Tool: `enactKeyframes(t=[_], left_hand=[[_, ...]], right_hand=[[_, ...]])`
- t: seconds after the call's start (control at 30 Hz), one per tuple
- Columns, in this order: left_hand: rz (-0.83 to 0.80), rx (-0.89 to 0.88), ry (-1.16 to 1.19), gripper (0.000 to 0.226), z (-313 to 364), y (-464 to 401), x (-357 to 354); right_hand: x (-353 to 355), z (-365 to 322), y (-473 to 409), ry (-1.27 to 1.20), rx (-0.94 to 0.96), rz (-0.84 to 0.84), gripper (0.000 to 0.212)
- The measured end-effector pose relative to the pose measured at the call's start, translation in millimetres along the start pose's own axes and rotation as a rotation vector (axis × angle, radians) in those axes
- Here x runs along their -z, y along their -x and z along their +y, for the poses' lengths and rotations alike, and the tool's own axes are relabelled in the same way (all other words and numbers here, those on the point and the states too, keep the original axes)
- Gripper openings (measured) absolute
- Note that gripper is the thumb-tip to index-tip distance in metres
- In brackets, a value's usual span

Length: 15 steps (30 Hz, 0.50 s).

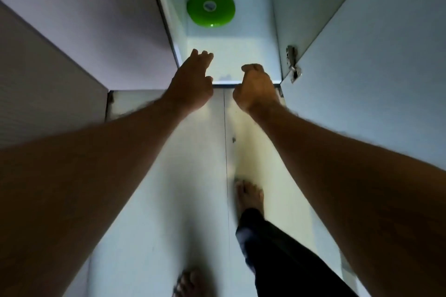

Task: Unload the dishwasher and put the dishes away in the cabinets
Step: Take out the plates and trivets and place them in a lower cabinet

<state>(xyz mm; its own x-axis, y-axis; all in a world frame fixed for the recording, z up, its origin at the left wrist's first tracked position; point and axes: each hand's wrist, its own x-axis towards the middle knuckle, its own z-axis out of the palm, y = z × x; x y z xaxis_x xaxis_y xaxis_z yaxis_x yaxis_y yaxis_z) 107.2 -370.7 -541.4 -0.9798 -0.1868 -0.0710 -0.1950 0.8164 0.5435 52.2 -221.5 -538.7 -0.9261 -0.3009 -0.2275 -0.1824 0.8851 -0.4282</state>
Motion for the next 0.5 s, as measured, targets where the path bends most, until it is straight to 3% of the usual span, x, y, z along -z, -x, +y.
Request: enactKeyframes(t=[0.33, 0.5], left_hand=[[-0.056, 0.140, 0.145, 0.058, 87, 133, 90], [-0.157, 0.134, 0.069, 0.059, 125, 177, 92]], right_hand=[[87, -47, 152, -0.074, -0.080, 0.005, 0.055], [109, -32, 206, -0.089, -0.096, -0.064, 0.058]])
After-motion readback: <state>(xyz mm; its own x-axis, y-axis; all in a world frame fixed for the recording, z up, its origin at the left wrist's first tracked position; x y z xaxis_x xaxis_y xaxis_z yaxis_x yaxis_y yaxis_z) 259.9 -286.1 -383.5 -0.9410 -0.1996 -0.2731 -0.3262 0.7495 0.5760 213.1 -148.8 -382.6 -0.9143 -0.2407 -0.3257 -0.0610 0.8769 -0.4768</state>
